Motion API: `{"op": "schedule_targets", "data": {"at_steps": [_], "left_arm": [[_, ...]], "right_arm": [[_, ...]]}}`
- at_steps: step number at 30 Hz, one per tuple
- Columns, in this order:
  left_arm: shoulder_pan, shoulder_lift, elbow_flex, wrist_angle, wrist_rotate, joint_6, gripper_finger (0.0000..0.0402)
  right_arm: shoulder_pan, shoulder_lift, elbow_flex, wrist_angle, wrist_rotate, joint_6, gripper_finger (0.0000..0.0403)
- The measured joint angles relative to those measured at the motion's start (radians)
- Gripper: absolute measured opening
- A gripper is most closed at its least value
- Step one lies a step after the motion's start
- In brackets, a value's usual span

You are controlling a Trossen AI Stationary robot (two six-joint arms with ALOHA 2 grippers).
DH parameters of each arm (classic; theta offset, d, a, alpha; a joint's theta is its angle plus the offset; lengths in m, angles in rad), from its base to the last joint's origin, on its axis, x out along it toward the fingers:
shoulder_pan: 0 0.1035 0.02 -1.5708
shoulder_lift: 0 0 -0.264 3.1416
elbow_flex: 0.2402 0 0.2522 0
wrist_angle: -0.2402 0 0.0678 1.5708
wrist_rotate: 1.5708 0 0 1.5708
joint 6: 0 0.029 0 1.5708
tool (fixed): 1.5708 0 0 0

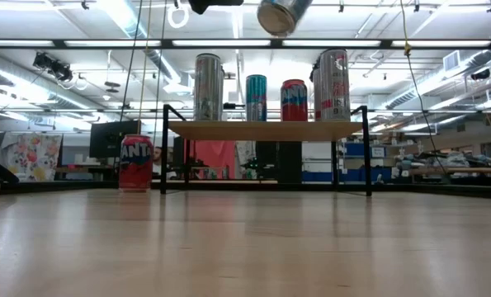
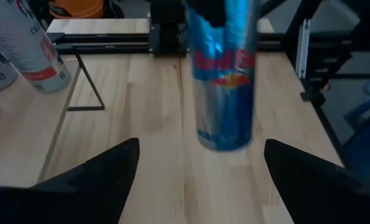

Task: Place canned beverage on shelf
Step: Put the blue soda can on the shelf aligned with the other blue soda can

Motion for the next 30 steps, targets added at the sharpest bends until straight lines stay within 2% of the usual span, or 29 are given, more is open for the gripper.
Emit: {"op": "schedule_targets", "data": {"at_steps": [13,24,30], "left_arm": [[0.001,0.006,0.0,0.055,0.007,-0.124,0.0357],[-0.004,0.013,0.0,0.08,0.131,-0.177,0.0357],[-0.006,0.013,0.0,0.082,0.139,-0.194,0.0357]], "right_arm": [[0.042,0.014,0.0,0.117,0.073,-0.068,0.0252],[0.041,0.051,0.0,0.151,0.076,-0.085,0.0252],[0.053,0.061,0.0,0.17,0.075,-0.105,0.0252]]}}
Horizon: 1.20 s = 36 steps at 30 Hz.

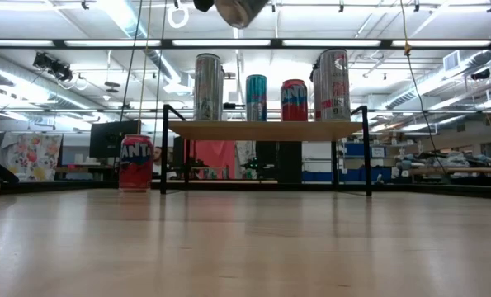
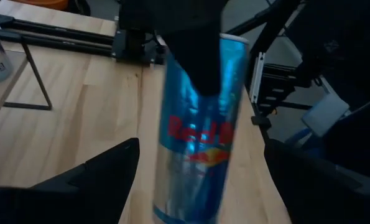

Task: Place canned beverage on shelf
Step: Put the blue soda can on the shelf aligned with the other blue soda can

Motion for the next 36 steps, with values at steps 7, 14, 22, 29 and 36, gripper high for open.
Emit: {"op": "schedule_targets", "data": {"at_steps": [7,14,22,29,36], "left_arm": [[0.0,0.002,0.0,-0.001,0.0,0.005,0.0357],[-0.004,0.07,0.0,0.014,0.083,0.007,0.0357],[-0.006,0.096,0.0,0.025,0.125,0.033,0.0357],[-0.006,0.097,0.0,0.054,0.122,0.022,0.0357],[-0.006,0.097,0.0,0.067,0.104,0.003,0.0357]], "right_arm": [[0.006,0.0,0.0,0.039,-0.003,-0.015,0.0252],[0.007,0.0,0.0,0.064,-0.004,-0.016,0.0252],[0.007,0.0,0.0,0.057,-0.007,-0.001,0.0252],[0.007,0.0,0.0,0.065,-0.006,0.0,0.0252],[0.006,0.0,0.0,0.08,-0.003,0.004,0.0252]]}}
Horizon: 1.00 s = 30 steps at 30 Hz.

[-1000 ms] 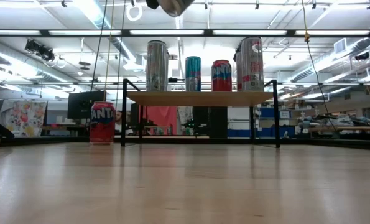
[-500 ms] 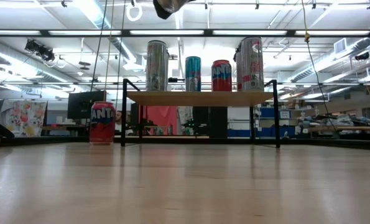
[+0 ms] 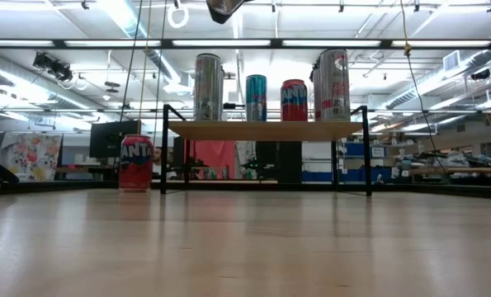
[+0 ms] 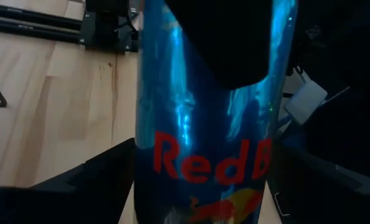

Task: Place canned beverage on shelf
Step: Put the blue soda can on the shelf aligned with the other blue soda can

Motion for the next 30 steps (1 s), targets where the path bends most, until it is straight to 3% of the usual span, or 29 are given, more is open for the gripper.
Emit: {"op": "schedule_targets", "data": {"at_steps": [9,30], "left_arm": [[0.005,0.0,0.0,0.001,-0.064,-0.034,0.0357],[0.001,0.0,0.0,0.015,-0.066,0.019,0.0357]], "right_arm": [[0.001,0.0,0.0,0.0,0.0,0.021,0.0252],[0.001,0.0,0.0,0.025,0.0,0.022,0.0252]]}}
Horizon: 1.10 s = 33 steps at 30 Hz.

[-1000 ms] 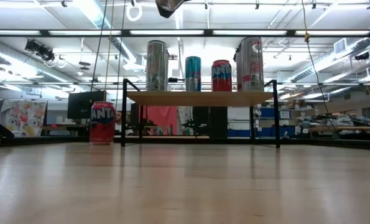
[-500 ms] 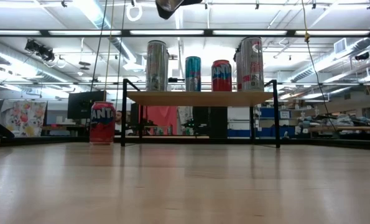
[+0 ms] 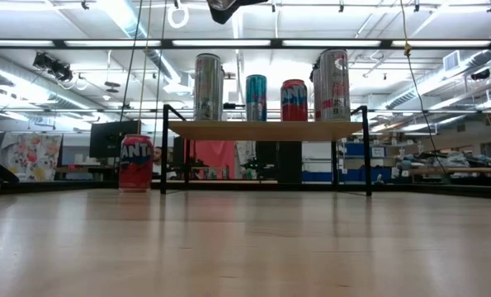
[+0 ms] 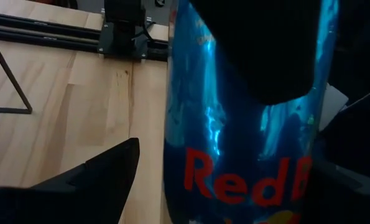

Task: Place canned beverage on shelf
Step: Put the blue soda can on the shelf aligned with the other blue soda can

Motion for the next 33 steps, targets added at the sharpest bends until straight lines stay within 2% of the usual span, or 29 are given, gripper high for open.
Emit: {"op": "schedule_targets", "data": {"at_steps": [7,33], "left_arm": [[0.0,0.0,0.0,0.025,0.0,-0.042,0.0357],[-0.002,0.0,0.0,0.005,-0.033,-0.024,0.0357]], "right_arm": [[0.0,0.0,0.0,0.012,0.0,0.002,0.0252],[0.0,0.0,0.0,0.012,0.0,0.012,0.0252]]}}
